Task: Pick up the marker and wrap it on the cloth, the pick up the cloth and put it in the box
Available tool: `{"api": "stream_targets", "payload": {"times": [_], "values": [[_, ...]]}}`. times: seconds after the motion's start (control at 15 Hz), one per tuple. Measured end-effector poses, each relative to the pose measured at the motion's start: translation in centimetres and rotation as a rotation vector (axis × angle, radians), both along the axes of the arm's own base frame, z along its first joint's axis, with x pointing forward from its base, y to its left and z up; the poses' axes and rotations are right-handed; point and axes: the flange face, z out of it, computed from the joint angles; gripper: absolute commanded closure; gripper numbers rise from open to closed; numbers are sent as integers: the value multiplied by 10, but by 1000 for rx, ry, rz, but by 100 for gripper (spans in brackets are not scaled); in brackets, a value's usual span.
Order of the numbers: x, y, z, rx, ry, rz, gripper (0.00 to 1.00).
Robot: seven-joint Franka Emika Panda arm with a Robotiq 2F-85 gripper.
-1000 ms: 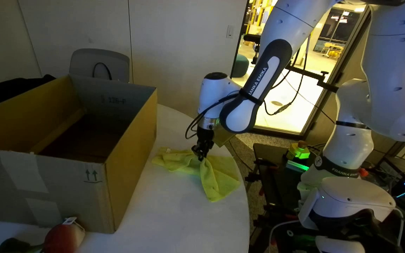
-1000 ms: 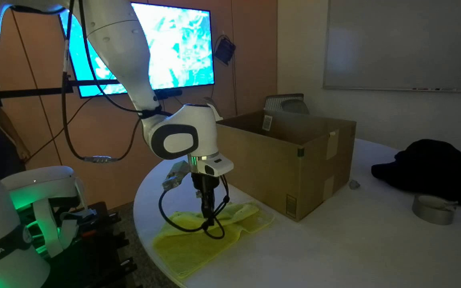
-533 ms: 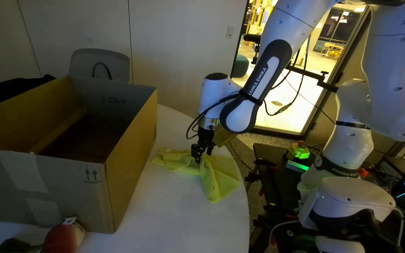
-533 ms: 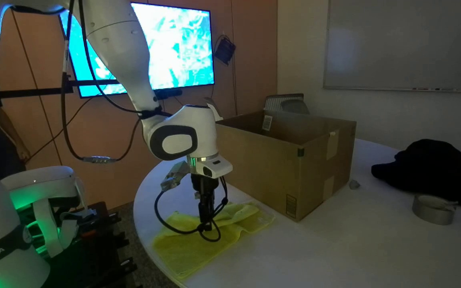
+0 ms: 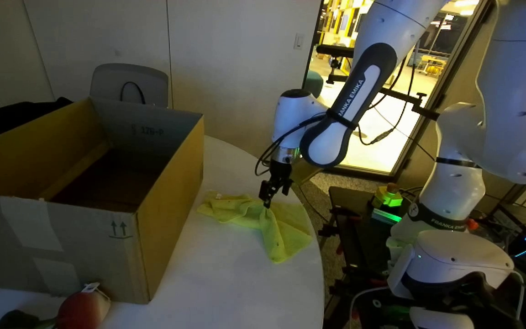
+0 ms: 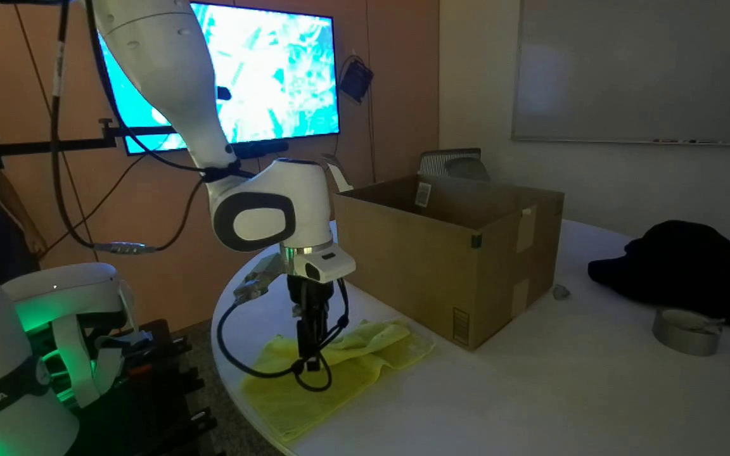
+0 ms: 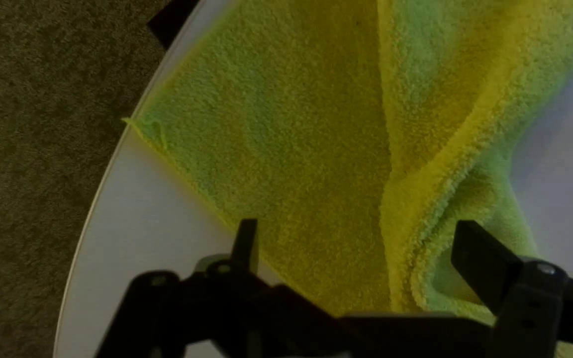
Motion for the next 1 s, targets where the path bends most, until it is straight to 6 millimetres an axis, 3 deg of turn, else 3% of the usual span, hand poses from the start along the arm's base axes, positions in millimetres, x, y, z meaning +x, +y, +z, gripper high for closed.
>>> {"api": "stream_targets", "payload": {"times": [0.47,1.0], "values": [[-41,11,-16,-12,87,182,0],[-53,19,-31,-30,141,387,0]]}}
